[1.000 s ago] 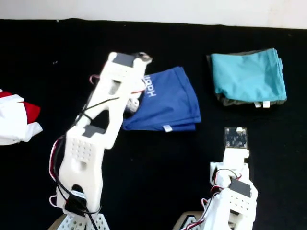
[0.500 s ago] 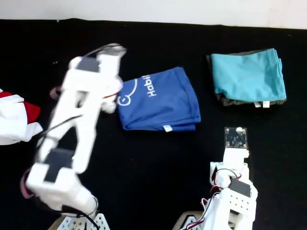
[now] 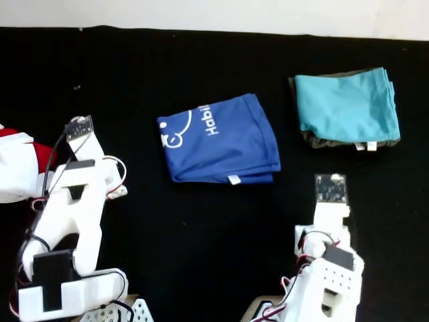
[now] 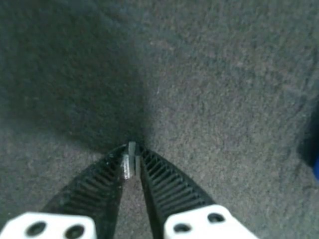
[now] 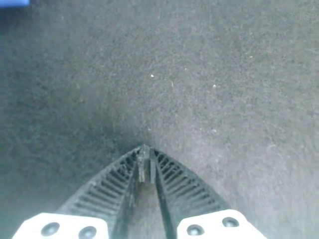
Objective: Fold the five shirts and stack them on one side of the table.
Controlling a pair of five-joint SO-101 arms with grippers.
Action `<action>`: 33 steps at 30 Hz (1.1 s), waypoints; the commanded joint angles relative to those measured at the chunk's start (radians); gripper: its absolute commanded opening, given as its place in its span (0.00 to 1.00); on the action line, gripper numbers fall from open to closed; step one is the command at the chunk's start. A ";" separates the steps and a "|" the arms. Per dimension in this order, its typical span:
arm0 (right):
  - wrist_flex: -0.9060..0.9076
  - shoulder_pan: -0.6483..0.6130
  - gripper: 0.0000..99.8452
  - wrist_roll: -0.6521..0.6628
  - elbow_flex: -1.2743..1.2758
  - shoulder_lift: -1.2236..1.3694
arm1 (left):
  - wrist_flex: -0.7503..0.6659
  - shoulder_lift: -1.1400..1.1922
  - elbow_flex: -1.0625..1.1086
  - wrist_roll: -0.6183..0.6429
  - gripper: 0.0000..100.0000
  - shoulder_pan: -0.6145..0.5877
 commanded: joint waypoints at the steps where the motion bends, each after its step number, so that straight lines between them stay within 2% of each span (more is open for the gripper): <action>1: 0.097 0.004 0.02 0.009 -0.151 -0.007 | -0.041 -0.012 0.024 -0.009 0.01 -0.005; 6: 0.217 0.004 0.02 0.009 -0.311 -0.005 | -0.046 -0.007 0.025 -0.008 0.01 -0.004; 11: 0.239 0.002 0.02 0.009 -0.418 -0.002 | -0.046 -0.007 0.024 -0.008 0.01 -0.004; 20: 0.286 -0.153 0.02 0.003 -0.553 -0.001 | -0.046 -0.007 0.024 -0.008 0.01 -0.004; 24: 0.282 -0.168 0.02 -0.084 -0.631 0.001 | -0.046 -0.007 0.024 -0.008 0.01 -0.004; 28: 0.286 -0.219 0.02 -0.101 -0.713 0.002 | -0.046 -0.007 0.024 -0.006 0.01 -0.004; 33: 0.288 -0.283 0.10 -0.104 -0.812 0.120 | -0.046 -0.007 0.024 -0.006 0.01 -0.004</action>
